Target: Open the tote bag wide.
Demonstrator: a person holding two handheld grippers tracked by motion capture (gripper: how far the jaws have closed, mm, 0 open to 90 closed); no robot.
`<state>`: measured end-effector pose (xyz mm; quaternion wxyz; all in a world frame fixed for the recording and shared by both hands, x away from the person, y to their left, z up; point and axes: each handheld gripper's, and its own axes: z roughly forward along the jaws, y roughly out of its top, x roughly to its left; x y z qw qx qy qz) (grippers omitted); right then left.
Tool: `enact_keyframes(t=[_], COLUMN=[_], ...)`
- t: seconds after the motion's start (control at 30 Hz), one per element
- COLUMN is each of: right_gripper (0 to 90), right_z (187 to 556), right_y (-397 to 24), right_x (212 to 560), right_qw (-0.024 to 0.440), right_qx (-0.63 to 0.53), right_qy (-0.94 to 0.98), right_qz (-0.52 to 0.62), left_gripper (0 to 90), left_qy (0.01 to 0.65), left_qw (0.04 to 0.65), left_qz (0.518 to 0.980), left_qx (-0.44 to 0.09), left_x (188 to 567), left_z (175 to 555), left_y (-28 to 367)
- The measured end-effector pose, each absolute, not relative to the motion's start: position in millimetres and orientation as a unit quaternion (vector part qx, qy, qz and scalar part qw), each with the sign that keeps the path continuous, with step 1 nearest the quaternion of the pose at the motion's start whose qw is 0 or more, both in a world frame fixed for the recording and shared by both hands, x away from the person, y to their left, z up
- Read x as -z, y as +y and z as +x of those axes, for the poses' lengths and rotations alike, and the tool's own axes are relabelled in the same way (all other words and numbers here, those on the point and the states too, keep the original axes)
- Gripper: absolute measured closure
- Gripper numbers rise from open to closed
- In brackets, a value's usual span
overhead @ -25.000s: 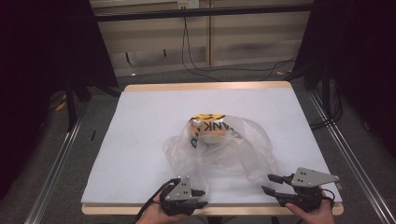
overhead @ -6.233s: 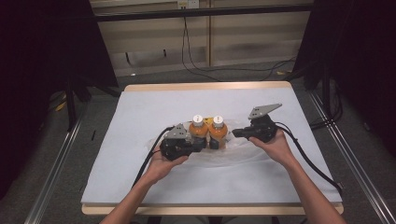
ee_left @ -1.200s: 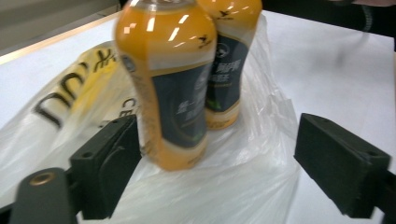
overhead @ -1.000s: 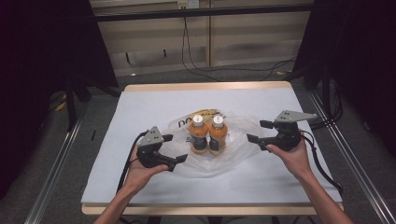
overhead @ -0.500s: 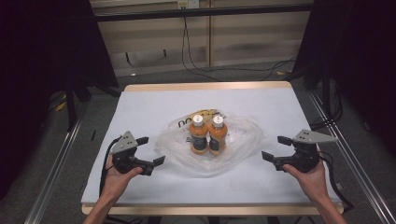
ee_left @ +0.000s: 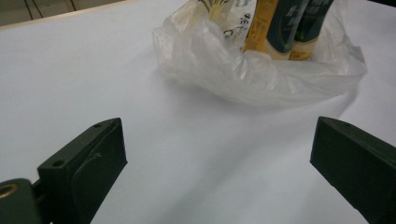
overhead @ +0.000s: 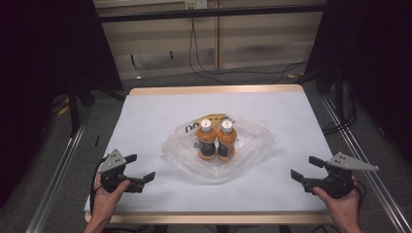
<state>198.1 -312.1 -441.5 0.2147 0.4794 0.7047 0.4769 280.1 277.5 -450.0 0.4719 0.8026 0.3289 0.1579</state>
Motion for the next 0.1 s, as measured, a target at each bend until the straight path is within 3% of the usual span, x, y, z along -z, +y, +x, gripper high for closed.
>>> enact_keyframes(t=[0.1], right_gripper=[10.6], right_z=[193.9], right_y=[-314.5], right_x=[445.2], right_qw=[0.216], right_qx=[-0.473], right_qy=[0.706], right_qz=[0.481], left_gripper=[4.1], left_qy=[0.335], left_qw=[0.458], left_qz=[0.807], left_qx=[-0.163], left_x=[457.1], left_z=[280.9], left_y=[279.1])
